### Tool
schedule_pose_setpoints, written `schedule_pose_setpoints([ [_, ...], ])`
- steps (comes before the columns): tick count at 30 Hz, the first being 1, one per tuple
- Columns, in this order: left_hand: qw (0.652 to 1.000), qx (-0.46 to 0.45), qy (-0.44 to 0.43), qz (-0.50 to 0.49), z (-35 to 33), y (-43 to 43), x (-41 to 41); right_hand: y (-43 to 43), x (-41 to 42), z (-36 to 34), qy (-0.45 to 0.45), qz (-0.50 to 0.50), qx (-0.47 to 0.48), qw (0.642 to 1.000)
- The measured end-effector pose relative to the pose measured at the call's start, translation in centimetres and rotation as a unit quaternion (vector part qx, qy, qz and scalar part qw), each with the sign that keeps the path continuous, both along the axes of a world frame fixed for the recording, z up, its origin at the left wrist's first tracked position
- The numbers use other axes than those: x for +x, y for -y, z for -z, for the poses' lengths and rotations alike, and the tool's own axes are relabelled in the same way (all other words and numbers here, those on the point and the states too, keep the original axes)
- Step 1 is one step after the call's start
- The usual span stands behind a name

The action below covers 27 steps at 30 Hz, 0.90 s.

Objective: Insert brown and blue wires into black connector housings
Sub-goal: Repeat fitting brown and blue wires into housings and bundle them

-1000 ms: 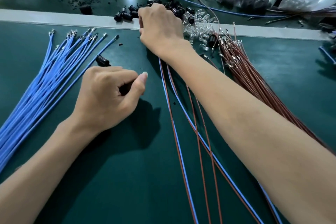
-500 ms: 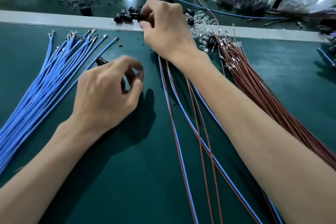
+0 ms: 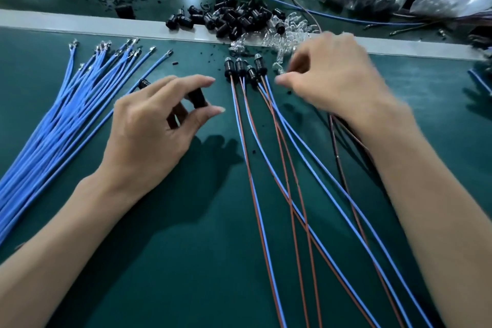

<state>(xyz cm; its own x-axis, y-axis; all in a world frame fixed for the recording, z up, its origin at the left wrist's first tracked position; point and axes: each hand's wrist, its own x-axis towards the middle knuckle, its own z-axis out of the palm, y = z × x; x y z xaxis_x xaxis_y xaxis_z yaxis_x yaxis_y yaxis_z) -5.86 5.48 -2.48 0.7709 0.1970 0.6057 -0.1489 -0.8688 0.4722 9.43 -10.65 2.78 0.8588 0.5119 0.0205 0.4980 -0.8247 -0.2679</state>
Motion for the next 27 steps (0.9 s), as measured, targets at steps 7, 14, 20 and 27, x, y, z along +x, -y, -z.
schedule_pose_setpoints([
  [7, 1.0, -0.007, -0.019, -0.011, -0.1, 0.2, -0.1, 1.6, 1.3, -0.7, -0.047, 0.071, -0.136, 0.987],
  [14, 0.967, -0.241, -0.035, 0.08, -1.0, 1.3, -0.1, 0.6, -0.2, -2.2, -0.013, 0.026, -0.051, 0.998],
  [20, 0.81, -0.501, -0.129, 0.277, -1.0, 3.3, -0.2, -2.2, -4.3, -2.1, -0.419, -0.056, 0.293, 0.858],
  [27, 0.775, -0.494, -0.205, 0.337, -0.8, 2.6, -0.5, -3.1, -3.5, -0.5, -0.411, 0.11, 0.627, 0.652],
])
